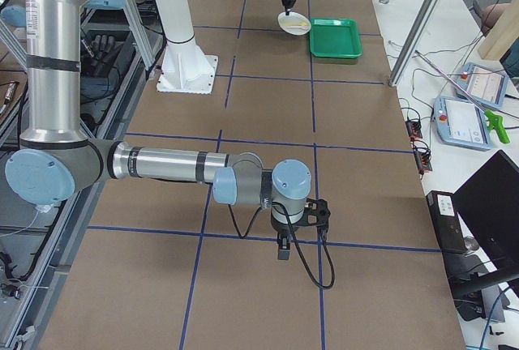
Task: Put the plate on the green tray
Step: 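Lift the plate with spoons and carry it over the green tray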
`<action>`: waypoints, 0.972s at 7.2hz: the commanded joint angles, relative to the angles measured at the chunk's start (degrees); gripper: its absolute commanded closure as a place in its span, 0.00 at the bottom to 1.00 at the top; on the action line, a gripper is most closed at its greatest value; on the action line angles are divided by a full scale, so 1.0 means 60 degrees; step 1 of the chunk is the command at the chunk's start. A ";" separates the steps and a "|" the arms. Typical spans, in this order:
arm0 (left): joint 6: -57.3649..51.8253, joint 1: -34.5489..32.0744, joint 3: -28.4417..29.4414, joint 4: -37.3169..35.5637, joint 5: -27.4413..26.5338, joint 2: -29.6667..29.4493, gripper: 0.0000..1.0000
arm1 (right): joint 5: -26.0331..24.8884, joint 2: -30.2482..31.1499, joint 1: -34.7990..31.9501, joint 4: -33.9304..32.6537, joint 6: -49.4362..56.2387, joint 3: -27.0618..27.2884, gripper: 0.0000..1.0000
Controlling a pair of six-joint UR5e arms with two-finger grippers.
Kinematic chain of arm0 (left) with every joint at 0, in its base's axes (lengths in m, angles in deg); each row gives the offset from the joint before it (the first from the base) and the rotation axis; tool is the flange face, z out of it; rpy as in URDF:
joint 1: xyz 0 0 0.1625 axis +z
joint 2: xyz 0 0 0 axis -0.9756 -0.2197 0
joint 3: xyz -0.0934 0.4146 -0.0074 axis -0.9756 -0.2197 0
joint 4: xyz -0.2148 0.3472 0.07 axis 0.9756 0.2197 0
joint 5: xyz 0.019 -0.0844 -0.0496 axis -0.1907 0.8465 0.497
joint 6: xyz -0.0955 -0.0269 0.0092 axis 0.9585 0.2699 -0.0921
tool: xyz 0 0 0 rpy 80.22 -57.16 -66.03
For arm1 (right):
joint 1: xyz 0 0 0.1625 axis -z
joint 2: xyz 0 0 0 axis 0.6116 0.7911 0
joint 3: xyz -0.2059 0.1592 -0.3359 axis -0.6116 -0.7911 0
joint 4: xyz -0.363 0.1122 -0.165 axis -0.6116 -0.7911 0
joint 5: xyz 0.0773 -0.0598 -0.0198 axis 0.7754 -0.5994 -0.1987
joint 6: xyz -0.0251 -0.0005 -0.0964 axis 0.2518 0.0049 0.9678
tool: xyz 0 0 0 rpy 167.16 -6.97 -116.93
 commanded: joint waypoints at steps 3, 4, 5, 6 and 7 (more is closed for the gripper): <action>-0.1951 -0.0020 0.3001 -0.0650 -0.1025 -0.3301 1.00 | 0.0015 0.0001 0.0000 0.0000 0.0000 0.0000 0.00; -0.2465 -0.0035 0.3240 -0.0474 -0.1432 -0.3303 1.00 | 0.0015 0.0001 0.0000 0.0000 0.0000 0.0000 0.00; -0.2500 0.0009 0.3474 -0.0414 -0.1479 -0.3289 1.00 | 0.0000 0.0001 0.0000 0.0000 0.0000 0.0000 0.00; -0.2514 0.0024 0.3868 -0.0239 -0.1770 -0.3303 1.00 | 0.0014 0.0001 0.0000 0.0000 0.0000 0.0000 0.00; -0.2515 0.0009 0.4104 0.0096 -0.1990 -0.3318 1.00 | 0.0000 0.0001 0.0000 0.0000 0.0000 0.0000 0.00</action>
